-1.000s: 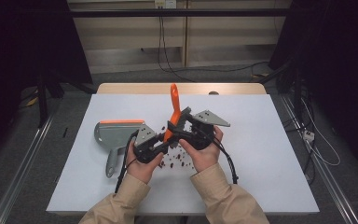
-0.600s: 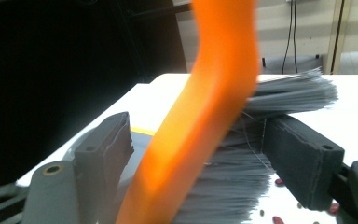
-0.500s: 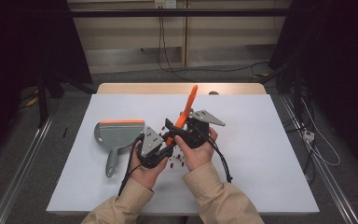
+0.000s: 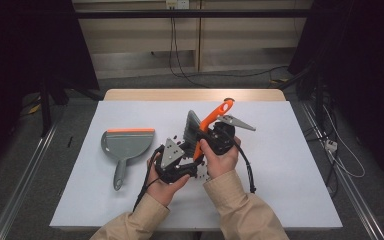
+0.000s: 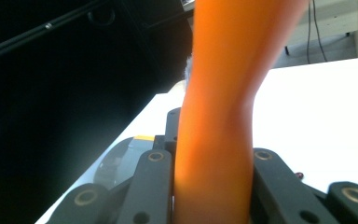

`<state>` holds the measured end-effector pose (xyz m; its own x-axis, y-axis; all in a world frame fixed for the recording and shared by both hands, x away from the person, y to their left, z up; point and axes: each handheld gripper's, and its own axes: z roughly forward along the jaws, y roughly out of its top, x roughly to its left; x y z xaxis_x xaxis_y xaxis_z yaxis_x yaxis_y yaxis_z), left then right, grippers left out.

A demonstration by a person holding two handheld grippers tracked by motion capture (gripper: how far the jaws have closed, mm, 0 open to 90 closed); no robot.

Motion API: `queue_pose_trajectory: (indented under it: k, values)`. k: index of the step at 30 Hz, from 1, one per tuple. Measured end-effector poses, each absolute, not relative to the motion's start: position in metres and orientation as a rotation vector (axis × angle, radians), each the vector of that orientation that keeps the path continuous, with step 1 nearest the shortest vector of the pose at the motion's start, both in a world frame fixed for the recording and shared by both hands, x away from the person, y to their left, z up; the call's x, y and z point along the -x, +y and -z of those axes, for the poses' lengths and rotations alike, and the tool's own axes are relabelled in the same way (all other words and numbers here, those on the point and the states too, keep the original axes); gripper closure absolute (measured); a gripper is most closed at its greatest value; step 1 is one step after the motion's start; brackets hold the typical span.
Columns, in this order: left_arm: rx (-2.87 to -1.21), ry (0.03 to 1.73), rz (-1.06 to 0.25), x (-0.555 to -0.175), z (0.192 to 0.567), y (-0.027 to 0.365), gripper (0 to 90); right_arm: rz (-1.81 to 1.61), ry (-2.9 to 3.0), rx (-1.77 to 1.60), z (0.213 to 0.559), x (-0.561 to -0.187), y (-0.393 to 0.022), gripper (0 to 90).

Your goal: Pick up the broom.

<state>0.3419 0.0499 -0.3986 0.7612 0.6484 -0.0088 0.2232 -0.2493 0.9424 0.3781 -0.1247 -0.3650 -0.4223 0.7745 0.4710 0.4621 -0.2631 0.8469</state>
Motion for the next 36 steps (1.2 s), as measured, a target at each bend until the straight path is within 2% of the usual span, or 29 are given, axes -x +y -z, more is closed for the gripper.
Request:
queue_pose_trajectory:
  k: [2, 7, 15, 36]
  values:
    - [-1.814, 0.693, -0.427, -0.343, 0.397, 0.054, 34.1, -1.71, 1.718, -1.498, 0.363, -0.379, -0.132, 79.5]
    - [-1.801, 0.719, -0.426, -0.346, 0.396, 0.06, 25.4, -1.645, 1.735, -1.469, 0.357, -0.381, -0.151, 79.5]
    - [-1.787, 0.697, -0.406, -0.35, 0.393, 0.07, 17.7, -1.525, 1.816, -1.45, 0.35, -0.383, -0.186, 79.4]
    - [-1.78, 0.673, -0.366, -0.356, 0.382, 0.101, 12.0, -1.247, 1.956, -1.543, 0.366, -0.374, -0.254, 79.3]
